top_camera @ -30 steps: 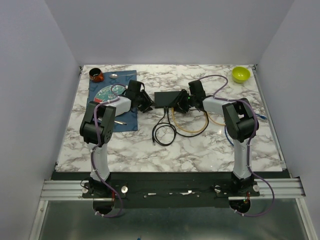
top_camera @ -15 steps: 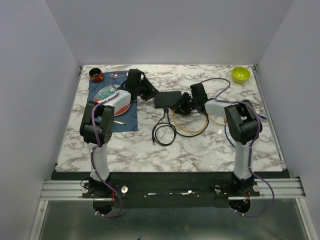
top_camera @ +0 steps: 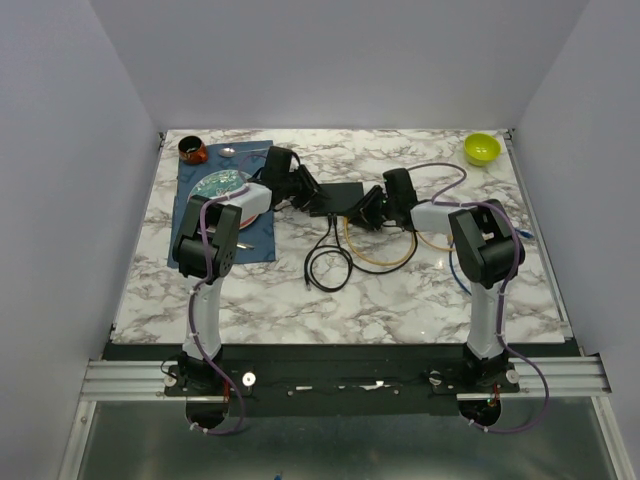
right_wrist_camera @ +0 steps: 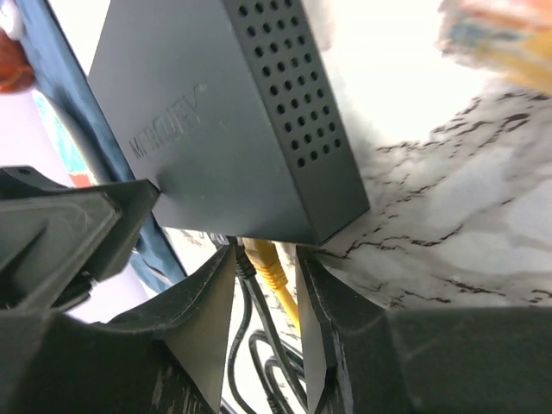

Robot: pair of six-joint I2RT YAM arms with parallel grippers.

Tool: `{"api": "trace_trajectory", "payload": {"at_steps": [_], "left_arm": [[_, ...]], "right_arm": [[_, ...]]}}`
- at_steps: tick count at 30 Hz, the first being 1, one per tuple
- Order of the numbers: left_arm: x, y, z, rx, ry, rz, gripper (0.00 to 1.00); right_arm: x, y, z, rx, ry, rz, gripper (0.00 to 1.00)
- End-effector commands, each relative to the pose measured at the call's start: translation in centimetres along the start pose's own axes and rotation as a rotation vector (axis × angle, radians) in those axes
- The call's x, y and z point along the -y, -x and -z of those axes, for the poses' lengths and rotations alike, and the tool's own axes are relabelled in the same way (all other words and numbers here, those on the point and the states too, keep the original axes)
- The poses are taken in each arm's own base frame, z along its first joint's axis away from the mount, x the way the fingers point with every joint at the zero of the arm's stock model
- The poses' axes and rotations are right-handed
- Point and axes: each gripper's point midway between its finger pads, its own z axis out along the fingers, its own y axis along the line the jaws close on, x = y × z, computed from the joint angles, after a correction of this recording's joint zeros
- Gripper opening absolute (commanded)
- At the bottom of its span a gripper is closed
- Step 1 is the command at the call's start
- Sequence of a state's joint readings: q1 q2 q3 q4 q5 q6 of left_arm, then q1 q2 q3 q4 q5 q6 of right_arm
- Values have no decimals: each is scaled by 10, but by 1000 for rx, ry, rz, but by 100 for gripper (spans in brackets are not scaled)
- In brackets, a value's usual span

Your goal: Pull the plug from the switch port

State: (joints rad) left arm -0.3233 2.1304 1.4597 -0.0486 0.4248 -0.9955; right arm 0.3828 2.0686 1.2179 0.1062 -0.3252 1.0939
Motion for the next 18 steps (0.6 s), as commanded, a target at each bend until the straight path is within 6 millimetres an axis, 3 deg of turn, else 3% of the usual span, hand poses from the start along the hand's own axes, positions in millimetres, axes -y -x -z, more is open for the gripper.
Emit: {"api": "trace_trajectory", "payload": {"at_steps": [1,12,18], "left_arm": [[6,-10,-4,-54,-41,0,47],[-5,-17,-8,-73,-17,23,46],[-9,-19,-7,-76,-5,25,46]], "right_arm": [[8,6,-8,32,21,-71,42],[2,8,-11,48,102,-111,41],[4,7,-14,45,104,-122,34]]}}
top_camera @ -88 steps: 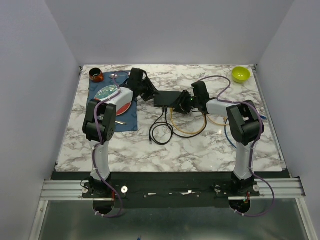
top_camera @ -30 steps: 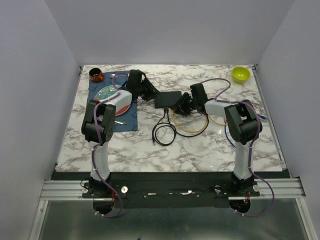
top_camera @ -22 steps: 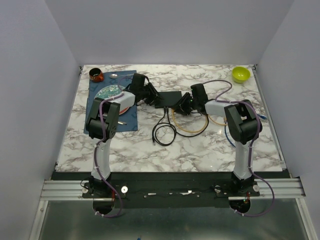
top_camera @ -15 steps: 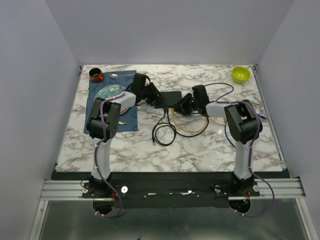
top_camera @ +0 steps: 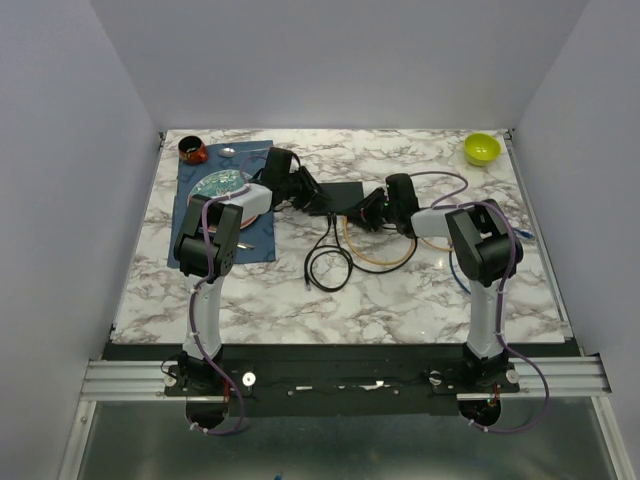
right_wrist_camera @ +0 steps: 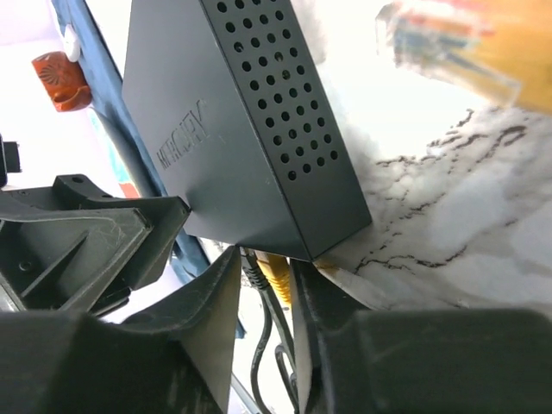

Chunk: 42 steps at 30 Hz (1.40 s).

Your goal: Pull the plug from the switch port

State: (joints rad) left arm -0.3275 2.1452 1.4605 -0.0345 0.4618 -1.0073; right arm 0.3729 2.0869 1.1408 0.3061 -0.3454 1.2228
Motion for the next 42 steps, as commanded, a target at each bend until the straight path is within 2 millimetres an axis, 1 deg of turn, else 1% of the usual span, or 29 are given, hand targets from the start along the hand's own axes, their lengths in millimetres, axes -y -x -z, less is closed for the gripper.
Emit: {"api": "trace_trajectory", "payload": {"at_steps": [1,4,10,12,15,18,19,21,23,25,27,31,34,36,39,42], "left_arm": [[-11,-11,-3,-39,18,16,46],[-12,-10,-3,-38,21,18,46],[-13,-11,-3,-38,21,20,46],[-14,-11,-3,-38,23,20,46],[-15,-12,-3,-38,21,21,46],[-16,-14,-2,-41,23,24,46],[-17,-14,-2,-42,24,25,45],[-15,-14,-1,-40,19,22,46],[-11,-16,2,-44,-2,25,46],[-9,-23,5,-57,-27,39,46],[-2,-30,6,-59,-49,30,46],[-3,-51,4,-90,-38,16,46],[-10,-59,-1,-98,-22,27,46],[-12,-57,-3,-90,-18,31,46],[-9,-52,-8,-79,-21,41,46],[-1,-45,-10,-64,-33,46,45]], "right_arm": [[11,3,-8,17,9,-20,31],[13,1,-7,15,12,-16,26],[14,1,-6,16,5,-9,25],[14,1,-6,16,3,-10,22],[14,2,-6,14,1,-12,18],[13,0,-6,11,5,-10,10],[13,0,-6,10,5,-8,5],[14,-1,-6,7,6,-2,1],[13,-1,-5,5,8,9,1],[14,-1,-5,4,6,30,1],[14,-1,-4,3,0,41,1],[16,0,-3,1,-12,62,1],[16,-2,-3,-2,-14,73,1],[16,-1,-2,-2,-15,78,1],[15,-2,0,-7,-15,90,1],[17,-5,1,-17,-19,98,1]]}}
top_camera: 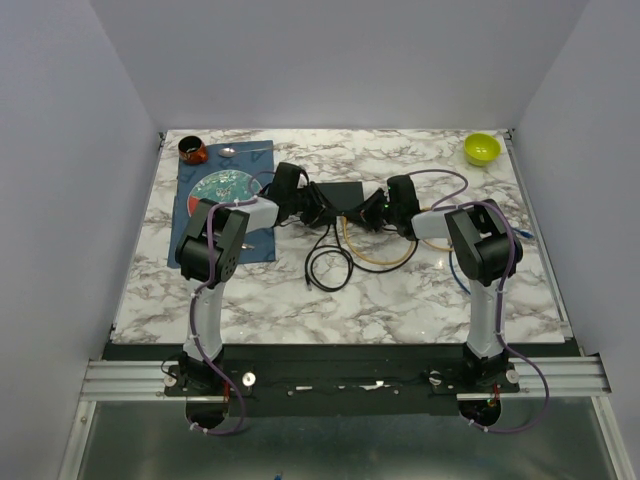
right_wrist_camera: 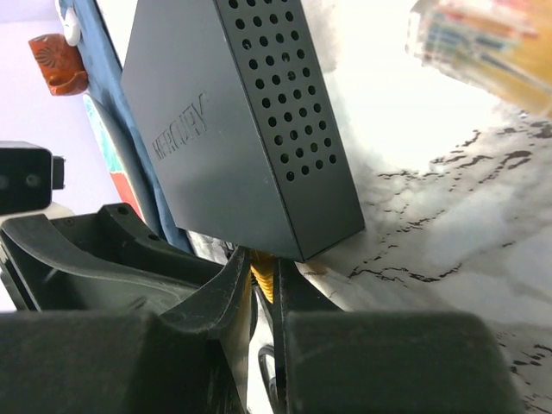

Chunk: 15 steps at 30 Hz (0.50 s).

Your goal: Pull the plug from the switch port

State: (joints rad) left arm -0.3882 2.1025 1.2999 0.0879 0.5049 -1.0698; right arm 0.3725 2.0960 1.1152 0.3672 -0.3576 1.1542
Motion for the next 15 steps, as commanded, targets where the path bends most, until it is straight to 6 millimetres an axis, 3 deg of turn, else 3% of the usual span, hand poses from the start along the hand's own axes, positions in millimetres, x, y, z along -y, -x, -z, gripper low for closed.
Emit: {"api": "trace_trajectory", "payload": {"at_steps": [1,10,15], "left_arm": [[5,12,-8,27,-1,19,46],[1,19,-14,44,27,36,46],[1,20,-16,47,19,47,46]], "right_arm": [[13,-4,3,-22,-47,26,1],[28,-25,15,-88,-71,44,1],[26,-33,23,-109,-66,56,1]]}}
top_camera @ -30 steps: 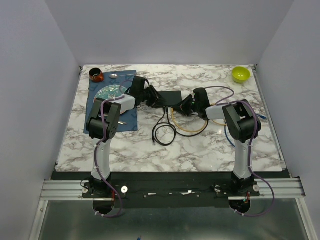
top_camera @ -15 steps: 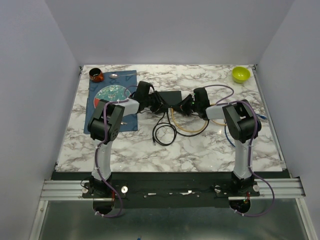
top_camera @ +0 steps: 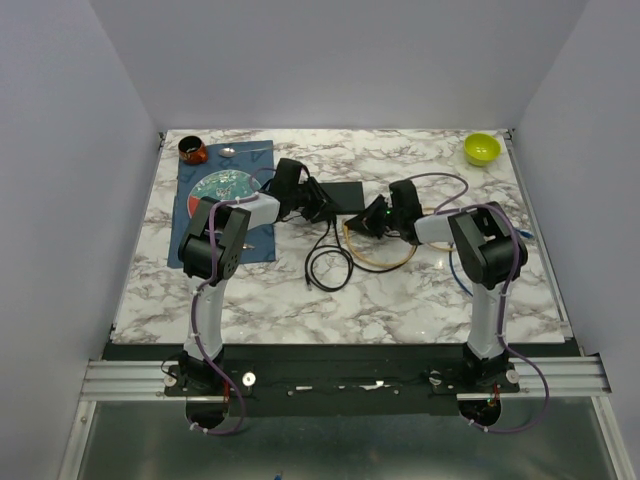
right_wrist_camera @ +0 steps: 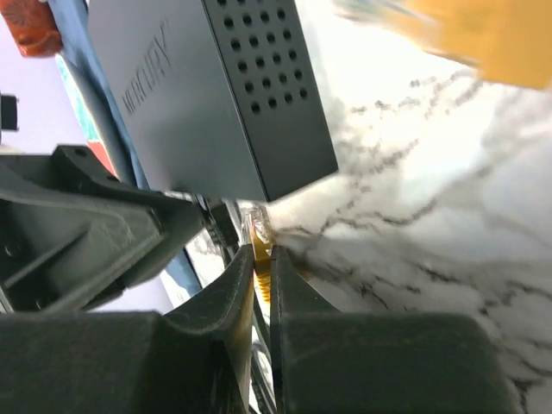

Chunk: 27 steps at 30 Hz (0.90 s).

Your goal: Pull the plug from the switch port

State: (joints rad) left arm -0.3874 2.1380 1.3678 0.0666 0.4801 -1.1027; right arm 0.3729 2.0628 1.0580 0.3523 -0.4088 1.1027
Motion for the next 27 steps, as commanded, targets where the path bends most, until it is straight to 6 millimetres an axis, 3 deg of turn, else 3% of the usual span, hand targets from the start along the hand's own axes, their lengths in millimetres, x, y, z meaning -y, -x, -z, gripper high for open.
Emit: {"api": "trace_trajectory", "payload": {"at_steps": [1,6,11,12,13,15,20,21,23,24,27], "left_arm": [[-5,8,-8,24,13,19,46],[8,15,1,50,-45,14,45],[31,21,24,77,-147,14,46],[32,24,28,86,-153,17,46],[36,23,34,91,-162,14,46],[39,23,40,100,-172,11,47],[38,23,49,112,-185,19,47],[39,23,51,113,-188,19,47],[35,22,53,116,-188,29,47],[35,23,55,120,-191,30,47],[32,25,58,126,-191,42,47]], "right_arm": [[16,-18,12,-49,-60,21,1],[-16,6,38,81,-29,128,1],[-78,62,90,321,-67,346,1],[-86,70,100,358,-83,372,1],[-80,79,110,393,-152,411,1],[-98,98,135,493,-176,446,1],[-86,133,189,667,-283,408,1],[-87,142,209,723,-286,390,1],[-68,153,231,803,-351,352,1],[-71,161,257,876,-351,330,1],[-49,173,299,1016,-415,279,1]]}}
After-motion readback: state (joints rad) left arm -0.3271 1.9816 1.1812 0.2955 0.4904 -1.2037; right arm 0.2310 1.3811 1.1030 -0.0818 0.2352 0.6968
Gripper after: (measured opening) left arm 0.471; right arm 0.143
